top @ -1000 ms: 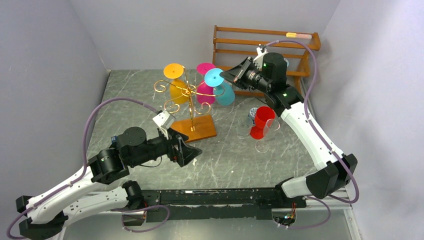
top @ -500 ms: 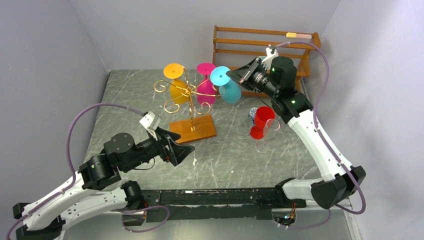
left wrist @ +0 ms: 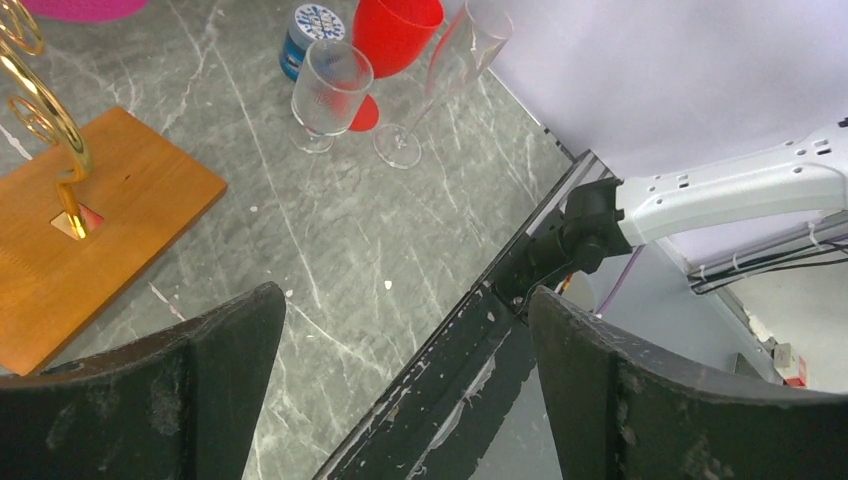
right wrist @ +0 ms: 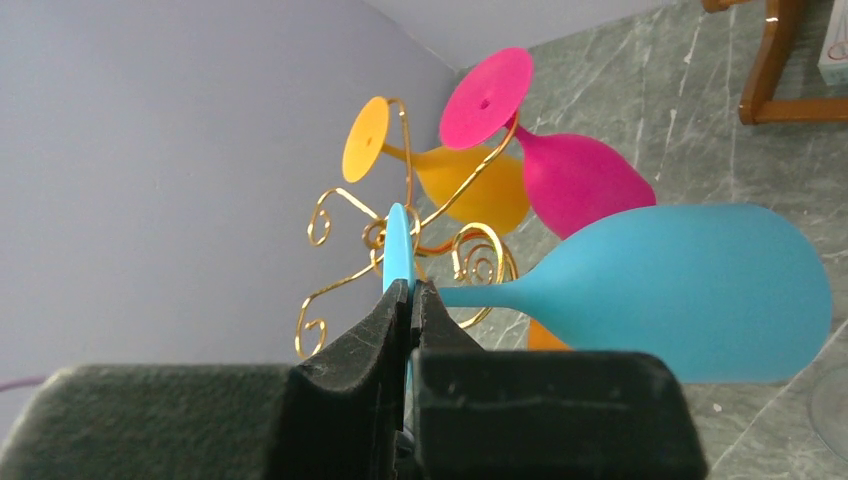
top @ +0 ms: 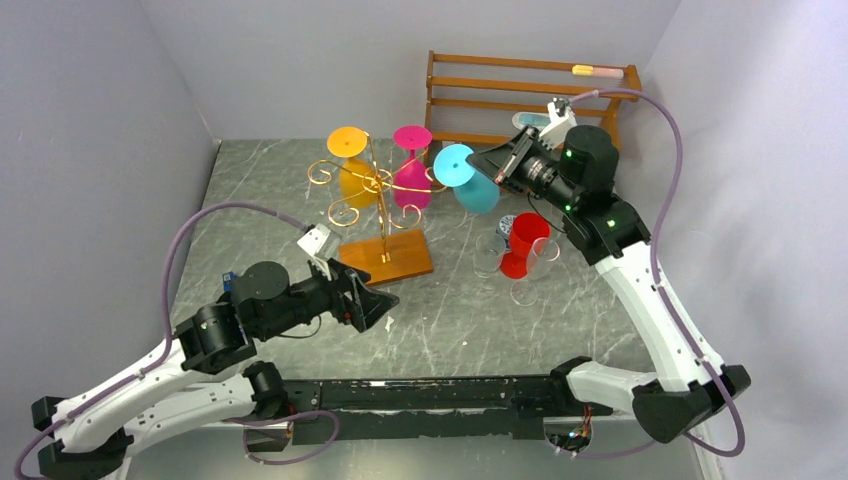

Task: Take the wine glass off the wine glass rack
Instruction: Place the wine glass at the center of the board.

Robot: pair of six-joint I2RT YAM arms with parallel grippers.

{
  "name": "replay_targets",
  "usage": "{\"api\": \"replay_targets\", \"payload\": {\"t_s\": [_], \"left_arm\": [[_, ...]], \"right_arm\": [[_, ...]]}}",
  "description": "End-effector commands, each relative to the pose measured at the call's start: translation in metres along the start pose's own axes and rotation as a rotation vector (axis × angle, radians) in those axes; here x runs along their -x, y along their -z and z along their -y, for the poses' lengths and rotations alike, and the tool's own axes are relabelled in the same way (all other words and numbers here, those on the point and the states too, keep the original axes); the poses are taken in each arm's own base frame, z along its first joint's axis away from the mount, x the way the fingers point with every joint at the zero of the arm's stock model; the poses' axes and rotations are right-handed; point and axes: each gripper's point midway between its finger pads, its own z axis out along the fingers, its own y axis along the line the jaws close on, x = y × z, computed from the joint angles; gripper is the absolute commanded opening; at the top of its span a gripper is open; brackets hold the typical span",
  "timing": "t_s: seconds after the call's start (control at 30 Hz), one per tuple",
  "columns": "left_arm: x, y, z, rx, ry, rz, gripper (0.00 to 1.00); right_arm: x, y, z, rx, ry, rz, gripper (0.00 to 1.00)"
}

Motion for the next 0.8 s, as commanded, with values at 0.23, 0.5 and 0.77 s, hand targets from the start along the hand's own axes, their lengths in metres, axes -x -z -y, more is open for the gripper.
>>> {"api": "replay_targets", "payload": {"t_s": [0.23,0.5,0.77], "left_arm": [[0.007,-0.001,0.014,-0.069,0.039,0.03,0.95],[0.005,0.0,0.03,-0.161,0.098,0.027,0.96],[0.008,0.011,0.061,-0.269,0.215,-0.044,0.93]], "right_arm": [[-0.029,0.056,-0.007,0.062,0.107,-0.078,0.0],[-0.091,0.102,-0.024,0.285,0.155,-0.324,0.0],[-0.12,0.122,-0.013,0.273,0.185,-0.521,0.0]]}}
